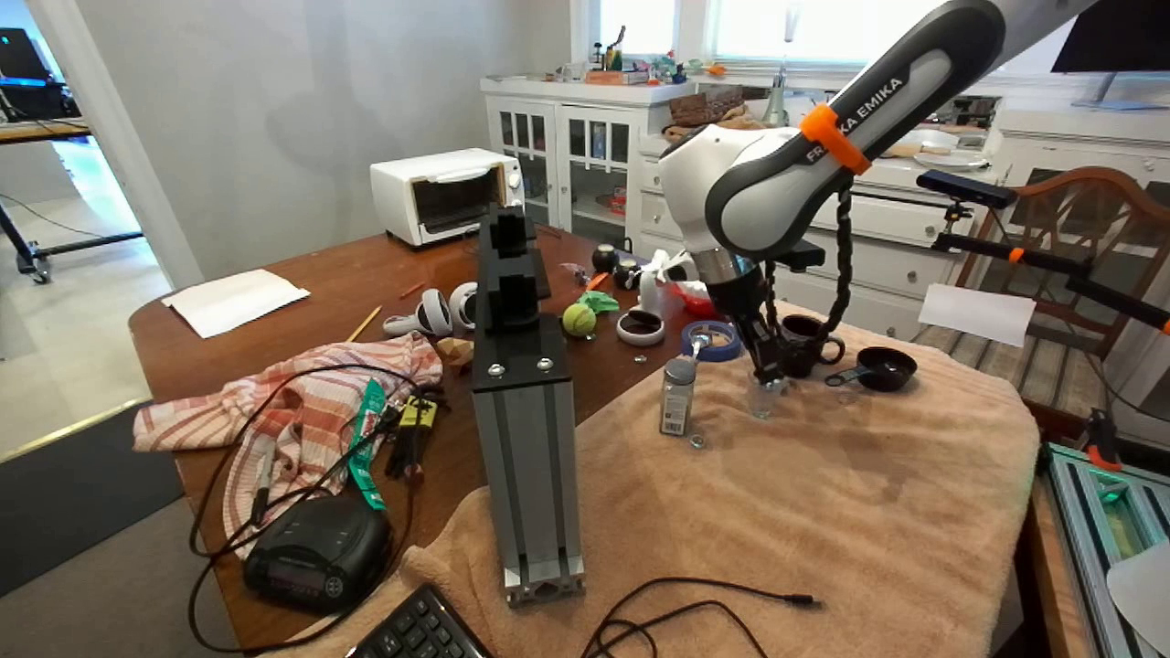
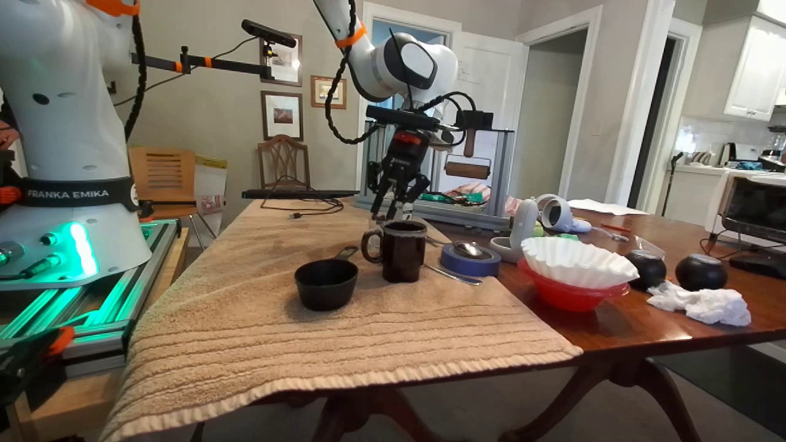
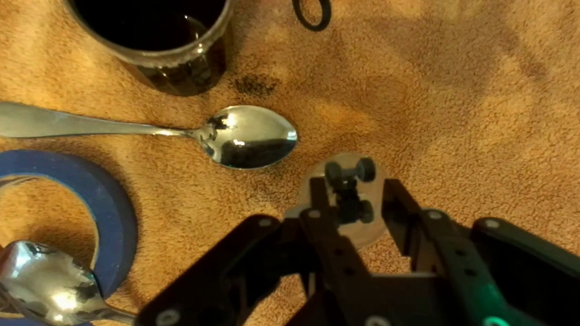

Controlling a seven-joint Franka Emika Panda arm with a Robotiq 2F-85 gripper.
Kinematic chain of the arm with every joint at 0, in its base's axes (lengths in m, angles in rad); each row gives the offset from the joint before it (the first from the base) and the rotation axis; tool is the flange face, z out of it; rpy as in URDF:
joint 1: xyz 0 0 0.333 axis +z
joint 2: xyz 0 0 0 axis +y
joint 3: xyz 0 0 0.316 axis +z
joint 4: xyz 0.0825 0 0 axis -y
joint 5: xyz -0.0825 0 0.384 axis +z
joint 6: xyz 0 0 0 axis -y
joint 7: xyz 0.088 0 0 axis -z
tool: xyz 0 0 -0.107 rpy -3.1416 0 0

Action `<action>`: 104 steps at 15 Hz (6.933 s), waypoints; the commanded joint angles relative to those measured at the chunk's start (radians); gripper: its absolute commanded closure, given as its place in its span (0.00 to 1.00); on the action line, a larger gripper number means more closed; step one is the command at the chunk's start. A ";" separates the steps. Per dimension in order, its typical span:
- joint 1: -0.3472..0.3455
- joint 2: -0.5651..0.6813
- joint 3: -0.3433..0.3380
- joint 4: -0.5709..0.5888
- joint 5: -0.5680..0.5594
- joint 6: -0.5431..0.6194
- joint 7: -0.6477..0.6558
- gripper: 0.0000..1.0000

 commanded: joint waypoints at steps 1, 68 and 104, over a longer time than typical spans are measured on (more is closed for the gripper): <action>-0.001 0.012 0.002 0.009 -0.006 0.001 0.010 0.32; 0.028 -0.315 -0.001 0.042 0.419 0.502 -0.023 0.00; 0.056 0.085 0.111 0.717 0.423 0.064 -0.385 0.00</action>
